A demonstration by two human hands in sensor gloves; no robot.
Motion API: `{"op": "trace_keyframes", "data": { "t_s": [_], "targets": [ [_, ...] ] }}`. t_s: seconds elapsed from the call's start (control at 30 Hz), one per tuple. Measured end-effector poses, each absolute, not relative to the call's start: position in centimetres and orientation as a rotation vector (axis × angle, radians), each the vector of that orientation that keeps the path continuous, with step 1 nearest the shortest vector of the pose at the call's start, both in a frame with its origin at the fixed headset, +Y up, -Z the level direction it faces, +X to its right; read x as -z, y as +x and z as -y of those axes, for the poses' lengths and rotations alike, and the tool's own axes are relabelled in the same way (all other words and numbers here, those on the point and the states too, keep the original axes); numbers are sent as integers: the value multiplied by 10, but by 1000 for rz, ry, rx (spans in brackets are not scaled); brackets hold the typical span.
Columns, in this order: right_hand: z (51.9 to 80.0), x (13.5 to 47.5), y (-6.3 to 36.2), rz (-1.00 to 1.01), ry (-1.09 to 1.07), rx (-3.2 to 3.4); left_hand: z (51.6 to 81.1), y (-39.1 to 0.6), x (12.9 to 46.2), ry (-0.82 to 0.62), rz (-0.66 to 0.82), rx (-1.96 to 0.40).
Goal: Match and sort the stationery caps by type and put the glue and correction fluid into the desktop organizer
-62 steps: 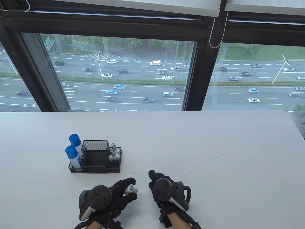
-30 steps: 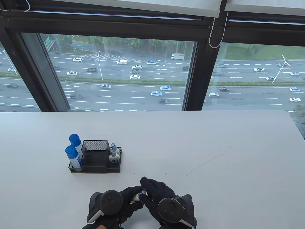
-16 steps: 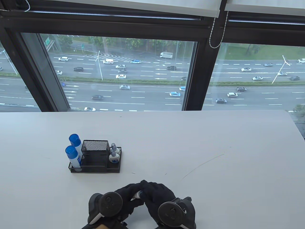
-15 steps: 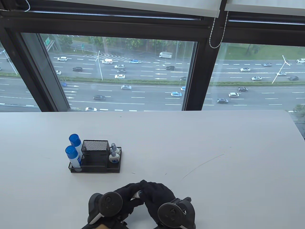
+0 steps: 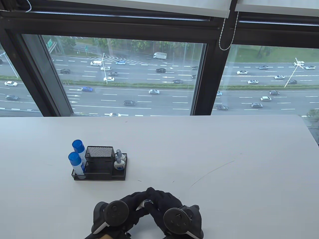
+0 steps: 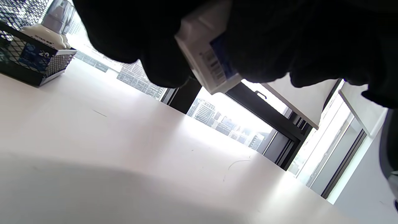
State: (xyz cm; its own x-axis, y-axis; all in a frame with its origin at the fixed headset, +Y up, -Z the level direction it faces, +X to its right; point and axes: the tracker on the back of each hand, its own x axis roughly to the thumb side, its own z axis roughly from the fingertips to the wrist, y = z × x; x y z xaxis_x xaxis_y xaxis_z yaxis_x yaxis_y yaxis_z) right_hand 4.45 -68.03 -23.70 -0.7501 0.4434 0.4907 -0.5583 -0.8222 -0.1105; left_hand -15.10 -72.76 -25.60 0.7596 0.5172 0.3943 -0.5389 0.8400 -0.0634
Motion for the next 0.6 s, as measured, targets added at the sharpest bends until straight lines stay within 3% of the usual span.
{"op": "trace_keyframes", "data": {
  "t_s": [0.3,0.6],
  "targets": [
    [685,238,43,351,603,-2539,730,-149,257,24,437,-571],
    [682,237,45,380,586,-2535,715,-144,249,127,464,-537]
  ]
}}
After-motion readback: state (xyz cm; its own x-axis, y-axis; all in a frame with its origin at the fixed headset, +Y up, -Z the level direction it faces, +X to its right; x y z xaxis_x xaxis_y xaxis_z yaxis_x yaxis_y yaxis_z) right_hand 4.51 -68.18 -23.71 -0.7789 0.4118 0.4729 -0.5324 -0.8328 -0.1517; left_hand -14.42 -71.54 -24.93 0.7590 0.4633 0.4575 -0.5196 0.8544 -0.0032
